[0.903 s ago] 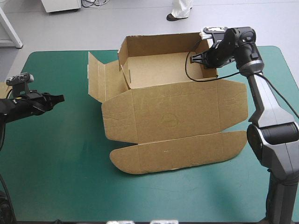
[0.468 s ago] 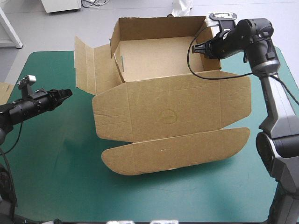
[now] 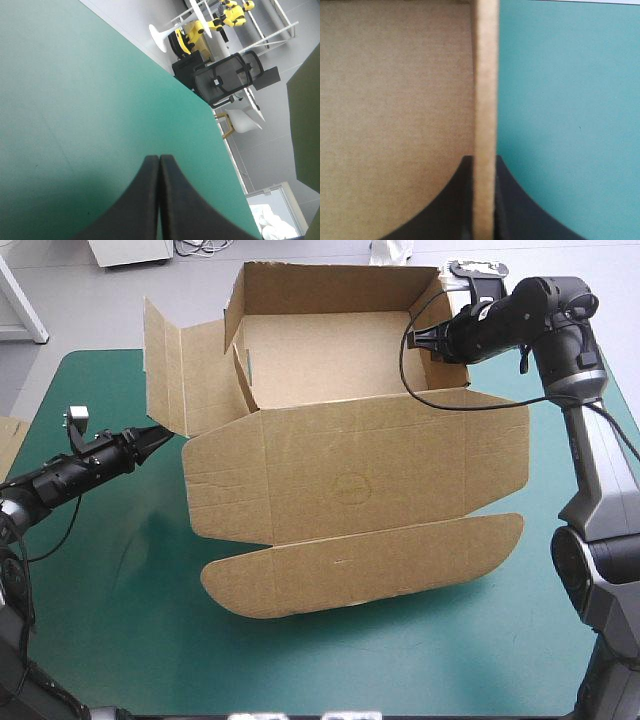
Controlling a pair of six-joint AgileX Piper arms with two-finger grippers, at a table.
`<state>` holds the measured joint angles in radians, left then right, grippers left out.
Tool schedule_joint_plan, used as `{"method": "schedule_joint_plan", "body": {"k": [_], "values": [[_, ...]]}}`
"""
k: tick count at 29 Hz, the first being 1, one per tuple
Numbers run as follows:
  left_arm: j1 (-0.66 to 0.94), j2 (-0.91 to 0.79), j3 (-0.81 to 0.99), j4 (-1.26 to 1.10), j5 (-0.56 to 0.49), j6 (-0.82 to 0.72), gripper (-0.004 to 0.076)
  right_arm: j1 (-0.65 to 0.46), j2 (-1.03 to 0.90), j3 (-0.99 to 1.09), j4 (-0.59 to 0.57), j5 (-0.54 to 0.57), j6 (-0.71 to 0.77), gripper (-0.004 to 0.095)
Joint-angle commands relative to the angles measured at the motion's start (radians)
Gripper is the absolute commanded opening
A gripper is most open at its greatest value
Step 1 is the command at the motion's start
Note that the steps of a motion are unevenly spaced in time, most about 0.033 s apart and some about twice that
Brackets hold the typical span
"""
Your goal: Fold the box
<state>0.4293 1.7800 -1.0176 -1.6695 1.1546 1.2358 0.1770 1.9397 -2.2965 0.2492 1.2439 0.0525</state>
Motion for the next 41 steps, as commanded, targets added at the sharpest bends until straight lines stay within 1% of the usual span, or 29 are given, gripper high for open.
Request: {"method": "schedule_joint_plan", "body": {"k": [1,8,13,19,24,26,27,29,32,34,35,41], "values": [[-0.027,-0.043,-0.07,-0.13,0.146,0.004,-0.001,-0.003,-0.067,-0.03,0.048,0.007,0.006,-0.0018],[-0.126,-0.043,-0.214,-0.12,0.146,-0.064,-0.001,-0.003,-0.067,0.063,0.075,0.007,-0.014,-0.0018],[-0.18,-0.043,-0.288,-0.051,0.146,-0.109,-0.001,-0.003,-0.067,0.137,0.065,0.007,-0.052,-0.0018],[-0.182,-0.047,-0.295,-0.047,0.146,-0.138,-0.001,-0.003,-0.067,0.149,-0.027,0.006,-0.034,-0.0017],[-0.198,-0.049,-0.295,-0.046,0.146,-0.161,0.0001,-0.003,-0.067,0.149,-0.029,0.006,-0.032,-0.0017],[-0.218,-0.049,-0.295,-0.039,0.146,-0.161,0.0041,-0.003,-0.067,0.149,-0.031,0.006,-0.032,-0.0017],[-0.231,-0.049,-0.295,-0.039,0.146,-0.161,0.0074,-0.003,-0.067,0.149,-0.031,0.006,-0.032,-0.0017],[-0.249,-0.049,-0.295,-0.041,0.146,-0.161,0.0151,-0.003,-0.067,0.149,-0.036,0.006,-0.032,-0.0017],[-0.264,-0.049,-0.295,-0.053,0.146,-0.161,0.0288,-0.003,-0.067,0.149,-0.047,0.006,-0.032,-0.0017],[-0.264,-0.049,-0.295,-0.055,0.146,-0.163,0.0344,-0.003,-0.065,0.149,-0.063,0.006,-0.032,-0.0017],[-0.264,-0.049,-0.295,-0.055,0.146,-0.166,0.0353,-0.003,-0.065,0.149,-0.067,0.006,-0.032,-0.0017],[-0.275,-0.049,-0.295,-0.067,0.146,-0.188,0.0355,-0.003,-0.047,0.149,-0.065,0.006,-0.032,-0.0017]]}}
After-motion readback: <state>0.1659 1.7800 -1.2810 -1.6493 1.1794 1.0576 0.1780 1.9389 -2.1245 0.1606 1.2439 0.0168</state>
